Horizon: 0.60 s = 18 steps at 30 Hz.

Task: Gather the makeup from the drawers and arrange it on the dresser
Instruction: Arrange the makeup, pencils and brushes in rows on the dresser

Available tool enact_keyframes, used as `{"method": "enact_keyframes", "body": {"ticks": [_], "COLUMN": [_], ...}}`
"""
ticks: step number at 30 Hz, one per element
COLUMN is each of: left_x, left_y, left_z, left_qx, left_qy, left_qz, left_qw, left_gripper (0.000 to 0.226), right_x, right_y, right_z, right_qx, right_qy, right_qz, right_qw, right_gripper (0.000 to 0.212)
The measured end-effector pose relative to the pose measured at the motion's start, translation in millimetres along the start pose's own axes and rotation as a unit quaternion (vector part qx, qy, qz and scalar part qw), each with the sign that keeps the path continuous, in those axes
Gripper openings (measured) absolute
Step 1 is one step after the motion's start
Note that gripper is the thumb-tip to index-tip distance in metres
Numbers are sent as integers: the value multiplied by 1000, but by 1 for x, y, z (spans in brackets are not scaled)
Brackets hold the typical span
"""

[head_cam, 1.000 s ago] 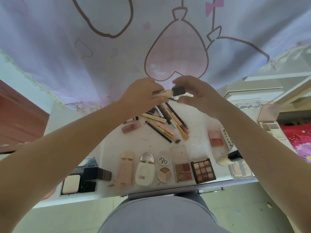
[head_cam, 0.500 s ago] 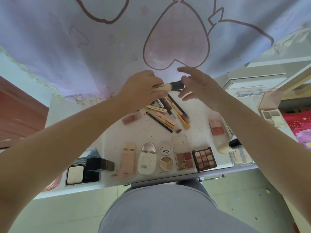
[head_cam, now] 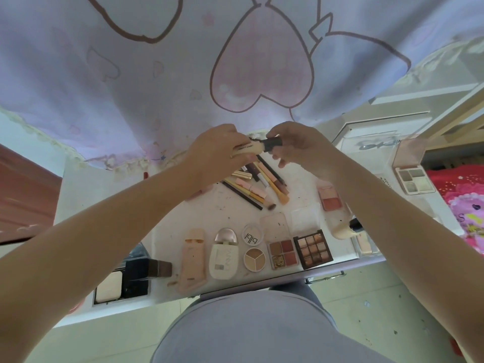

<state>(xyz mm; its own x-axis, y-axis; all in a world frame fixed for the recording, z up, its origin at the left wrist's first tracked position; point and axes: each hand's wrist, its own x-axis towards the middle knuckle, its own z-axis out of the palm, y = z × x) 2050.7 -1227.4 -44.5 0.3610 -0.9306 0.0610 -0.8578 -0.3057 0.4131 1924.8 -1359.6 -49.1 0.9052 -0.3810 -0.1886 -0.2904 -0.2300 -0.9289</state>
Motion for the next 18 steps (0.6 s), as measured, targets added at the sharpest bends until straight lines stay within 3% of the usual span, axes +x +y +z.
{"method": "enact_keyframes", "body": {"ticks": [3,6,9,13,18], "left_x": [1,-1,-1,-1,-5], "left_y": [0,1,4,2,6], "left_z": [3,7,10,11,13], "left_qx": [-7,-11,-16,-49,-151], "left_qy": [1,-7,-15,-16,5], "left_qz": [-10,-8,-5,-24,-41], "left_qw": [1000,1000,1000,998,988], "left_gripper": [34,35,47,37,22], "right_x": [-1,0,-1,-1,0], "right_y": [7,5,4,8,5], "right_z": [-10,-7,-5,-10,-4], "right_qx": [102,61,28,116,68], "right_qy": [-42,-13,19,-20,-44], "right_qz": [-14,32,34,19,92], "right_qw": [994,998,999,993,992], "right_gripper": [46,21,14,44,14]}}
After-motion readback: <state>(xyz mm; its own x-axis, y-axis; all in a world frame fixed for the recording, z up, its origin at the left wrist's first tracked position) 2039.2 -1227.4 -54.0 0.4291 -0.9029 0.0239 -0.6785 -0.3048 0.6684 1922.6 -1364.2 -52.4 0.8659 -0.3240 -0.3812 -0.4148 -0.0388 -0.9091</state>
